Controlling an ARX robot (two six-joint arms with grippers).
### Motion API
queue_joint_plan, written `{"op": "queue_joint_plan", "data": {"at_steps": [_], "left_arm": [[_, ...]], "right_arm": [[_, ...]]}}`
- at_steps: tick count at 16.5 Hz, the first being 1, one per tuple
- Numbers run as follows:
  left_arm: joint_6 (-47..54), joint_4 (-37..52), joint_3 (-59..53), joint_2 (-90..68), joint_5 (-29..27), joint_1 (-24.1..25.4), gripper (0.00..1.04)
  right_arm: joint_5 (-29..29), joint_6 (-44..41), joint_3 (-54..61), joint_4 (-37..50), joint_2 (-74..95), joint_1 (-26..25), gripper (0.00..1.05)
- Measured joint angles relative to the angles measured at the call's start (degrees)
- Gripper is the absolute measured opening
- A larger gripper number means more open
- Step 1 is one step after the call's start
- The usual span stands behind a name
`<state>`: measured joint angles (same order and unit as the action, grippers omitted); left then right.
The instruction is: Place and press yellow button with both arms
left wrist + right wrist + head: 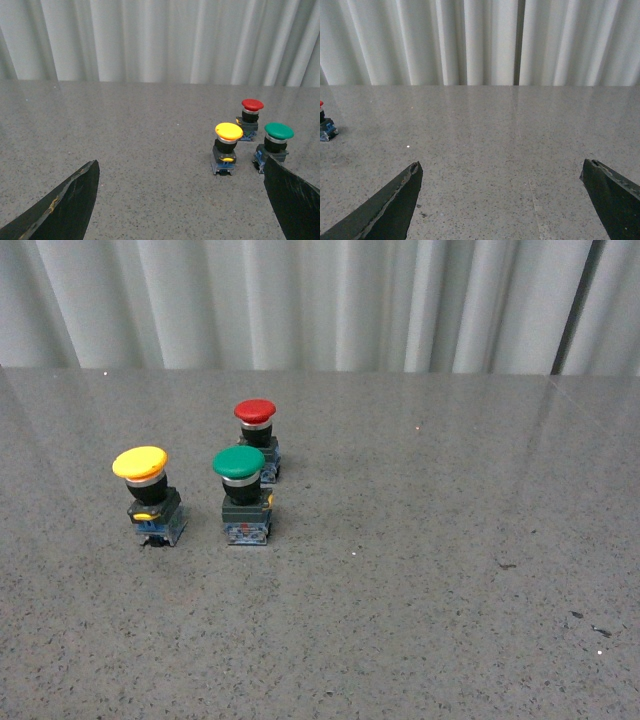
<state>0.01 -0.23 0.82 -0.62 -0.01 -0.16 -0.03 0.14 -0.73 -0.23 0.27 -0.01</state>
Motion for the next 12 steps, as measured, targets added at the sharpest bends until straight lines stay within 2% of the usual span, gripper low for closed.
{"op": "queue_joint_plan", "data": {"at_steps": [4,5,6,7,8,9,12], "left_arm": [[0.00,0.00,0.00,0.00,0.00,0.00,0.98],[-0.35,-2.19,0.46,-0.52,-1.73,-0.59,0.98],[-4.28,-12.63,5.07,-7.17,-12.79,-5.57,0.98],[-6.27,-14.93,9.29,-16.06,-20.39,-8.37,0.98],[-6.80,-10.71,11.93,-22.16,-24.57,-6.54,0.98],[-6.62,-5.38,14.88,-27.41,-24.79,-3.56,0.98],[-5.55,0.55,18.47,-33.42,-22.53,-1.14,0.98]], "right_arm": [[0.00,0.00,0.00,0.00,0.00,0.00,0.98],[0.00,-0.02,0.00,0.00,0.00,0.00,0.98],[0.09,-0.04,0.00,-0.04,0.00,0.00,0.98],[-0.02,-0.02,0.00,0.02,0.00,0.00,0.98],[-0.02,0.00,0.00,0.09,0.00,0.00,0.98],[0.07,0.00,0.00,-0.13,0.00,0.00,0.98],[0.00,0.00,0.00,-0.02,0.00,0.00,0.98]]}}
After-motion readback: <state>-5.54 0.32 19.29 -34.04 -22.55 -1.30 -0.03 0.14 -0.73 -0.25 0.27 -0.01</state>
